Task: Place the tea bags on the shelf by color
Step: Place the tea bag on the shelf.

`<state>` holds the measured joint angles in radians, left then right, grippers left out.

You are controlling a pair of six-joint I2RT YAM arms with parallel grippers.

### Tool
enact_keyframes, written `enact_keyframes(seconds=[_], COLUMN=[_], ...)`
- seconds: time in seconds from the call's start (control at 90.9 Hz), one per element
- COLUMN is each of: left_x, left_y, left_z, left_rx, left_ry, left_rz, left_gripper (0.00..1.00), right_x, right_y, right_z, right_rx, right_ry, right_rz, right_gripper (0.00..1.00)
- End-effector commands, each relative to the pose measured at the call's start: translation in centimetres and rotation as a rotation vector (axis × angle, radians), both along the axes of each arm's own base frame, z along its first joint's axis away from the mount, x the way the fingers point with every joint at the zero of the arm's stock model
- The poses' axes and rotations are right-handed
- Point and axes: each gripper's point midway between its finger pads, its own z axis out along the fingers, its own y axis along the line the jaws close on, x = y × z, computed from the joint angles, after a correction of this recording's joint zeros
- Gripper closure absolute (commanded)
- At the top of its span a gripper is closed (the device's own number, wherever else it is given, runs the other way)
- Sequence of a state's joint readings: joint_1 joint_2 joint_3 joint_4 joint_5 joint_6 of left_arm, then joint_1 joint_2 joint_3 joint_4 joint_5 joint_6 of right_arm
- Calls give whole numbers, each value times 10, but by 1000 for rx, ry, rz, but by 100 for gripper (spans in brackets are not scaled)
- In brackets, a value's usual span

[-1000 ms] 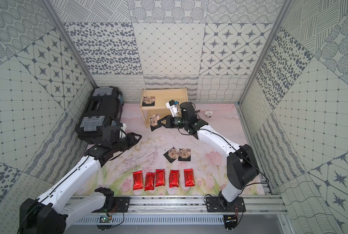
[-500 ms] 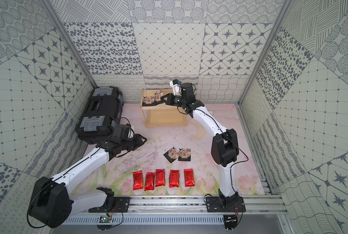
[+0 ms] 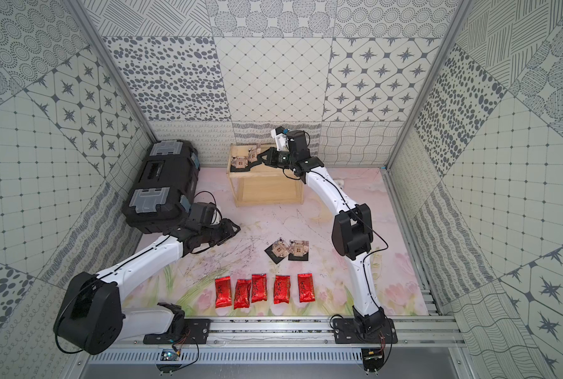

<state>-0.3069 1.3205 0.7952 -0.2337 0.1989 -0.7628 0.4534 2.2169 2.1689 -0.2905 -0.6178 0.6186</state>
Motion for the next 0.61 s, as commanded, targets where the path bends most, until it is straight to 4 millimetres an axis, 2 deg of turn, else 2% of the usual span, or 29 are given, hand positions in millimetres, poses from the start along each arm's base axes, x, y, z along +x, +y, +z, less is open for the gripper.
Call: enact_keyframes(seconds=[0.0,0.319,0.594], left_x=[6,7,7], left_y=[-5,-5,-6], left_z=[6,8,8], left_rx=[9,12,10], left_ry=[-47,-54,-55], left_rz=[-31,-40,-43], left_gripper=[54,54,54], right_x=[2,8,12], right_y=[9,7,5], right_z=[2,-7,-17], right_rx=[40,14,-17], right_ry=[20,32,40], right_rz=[29,5,-7], right_gripper=[100,98,91])
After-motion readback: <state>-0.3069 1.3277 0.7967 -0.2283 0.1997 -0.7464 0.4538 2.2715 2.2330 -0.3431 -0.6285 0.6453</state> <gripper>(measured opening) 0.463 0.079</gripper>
